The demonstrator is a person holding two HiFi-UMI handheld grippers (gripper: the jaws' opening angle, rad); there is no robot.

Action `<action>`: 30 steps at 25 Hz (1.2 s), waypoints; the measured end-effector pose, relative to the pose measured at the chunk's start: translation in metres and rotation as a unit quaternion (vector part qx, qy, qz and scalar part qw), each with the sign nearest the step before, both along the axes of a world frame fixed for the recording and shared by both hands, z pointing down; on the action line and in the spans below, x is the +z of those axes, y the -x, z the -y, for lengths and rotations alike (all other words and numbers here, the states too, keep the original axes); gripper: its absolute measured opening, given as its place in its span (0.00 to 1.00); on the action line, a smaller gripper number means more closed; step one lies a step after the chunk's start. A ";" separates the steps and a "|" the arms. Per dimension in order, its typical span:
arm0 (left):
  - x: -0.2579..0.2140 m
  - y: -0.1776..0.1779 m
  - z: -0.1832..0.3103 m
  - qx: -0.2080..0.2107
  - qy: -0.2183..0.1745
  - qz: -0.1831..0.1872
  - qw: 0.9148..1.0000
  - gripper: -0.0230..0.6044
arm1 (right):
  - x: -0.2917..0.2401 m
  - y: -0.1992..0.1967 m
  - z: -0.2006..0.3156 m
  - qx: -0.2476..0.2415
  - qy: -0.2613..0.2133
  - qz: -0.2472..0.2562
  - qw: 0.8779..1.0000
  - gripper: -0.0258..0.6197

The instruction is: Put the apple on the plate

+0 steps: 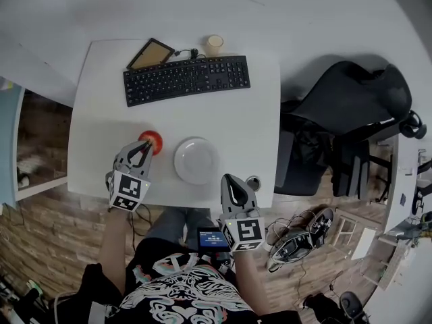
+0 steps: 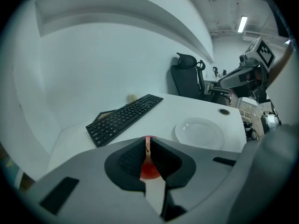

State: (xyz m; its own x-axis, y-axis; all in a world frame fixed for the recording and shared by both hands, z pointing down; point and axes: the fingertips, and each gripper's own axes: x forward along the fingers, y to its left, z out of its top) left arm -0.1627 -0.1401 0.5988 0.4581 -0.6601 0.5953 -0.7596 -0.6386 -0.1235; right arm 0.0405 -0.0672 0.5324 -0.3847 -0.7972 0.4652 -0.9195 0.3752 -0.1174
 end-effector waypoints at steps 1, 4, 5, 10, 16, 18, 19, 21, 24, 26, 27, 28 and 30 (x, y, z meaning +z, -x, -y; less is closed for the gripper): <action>0.000 0.001 -0.001 -0.005 -0.004 0.004 1.000 0.08 | 0.001 -0.001 -0.001 0.001 0.000 0.000 1.000 0.09; -0.002 0.004 0.001 -0.023 -0.010 0.000 1.000 0.22 | 0.003 -0.002 -0.006 0.005 0.002 0.002 1.000 0.09; -0.002 0.005 0.002 -0.027 -0.009 -0.002 1.000 0.22 | 0.004 -0.002 -0.007 0.005 0.003 0.002 1.000 0.09; -0.004 0.002 0.010 -0.022 -0.017 0.002 1.000 0.22 | 0.003 -0.003 -0.011 0.007 0.002 0.001 1.000 0.09; 0.001 0.005 0.015 -0.034 -0.010 -0.001 0.999 0.20 | 0.002 -0.007 -0.014 0.009 0.003 0.000 1.000 0.09; 0.001 0.003 0.013 -0.018 -0.013 0.018 1.000 0.16 | 0.003 -0.007 -0.014 0.010 0.004 -0.001 1.000 0.09; 0.001 0.001 0.012 -0.010 -0.015 0.027 0.999 0.08 | 0.003 -0.007 -0.014 0.010 0.005 -0.001 1.000 0.09; 0.002 -0.002 0.009 -0.004 -0.014 0.027 1.000 0.07 | 0.003 -0.006 -0.016 0.009 0.005 -0.001 1.000 0.09; 0.002 -0.003 0.008 -0.006 -0.006 0.013 1.000 0.06 | 0.004 -0.005 -0.016 0.007 0.005 0.000 1.000 0.09; 0.002 -0.003 0.007 -0.003 -0.003 0.014 1.000 0.06 | 0.003 -0.004 -0.015 0.006 0.004 0.000 1.000 0.09; 0.001 -0.003 0.007 -0.001 -0.002 0.014 1.000 0.06 | 0.003 -0.004 -0.015 0.005 0.003 0.000 1.000 0.09; 0.001 -0.003 0.006 0.001 0.001 0.011 1.000 0.06 | 0.002 -0.004 -0.014 0.004 0.003 0.000 1.000 0.09; -0.001 -0.002 0.006 0.000 0.008 0.002 1.000 0.06 | 0.000 -0.004 -0.014 0.002 0.001 0.000 1.000 0.09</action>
State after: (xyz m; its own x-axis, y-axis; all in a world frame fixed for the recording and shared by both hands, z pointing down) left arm -0.1612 -0.1461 0.5973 0.4558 -0.6515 0.6065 -0.7598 -0.6397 -0.1162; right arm 0.0448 -0.0534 0.5326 -0.3813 -0.7978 0.4670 -0.9210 0.3712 -0.1178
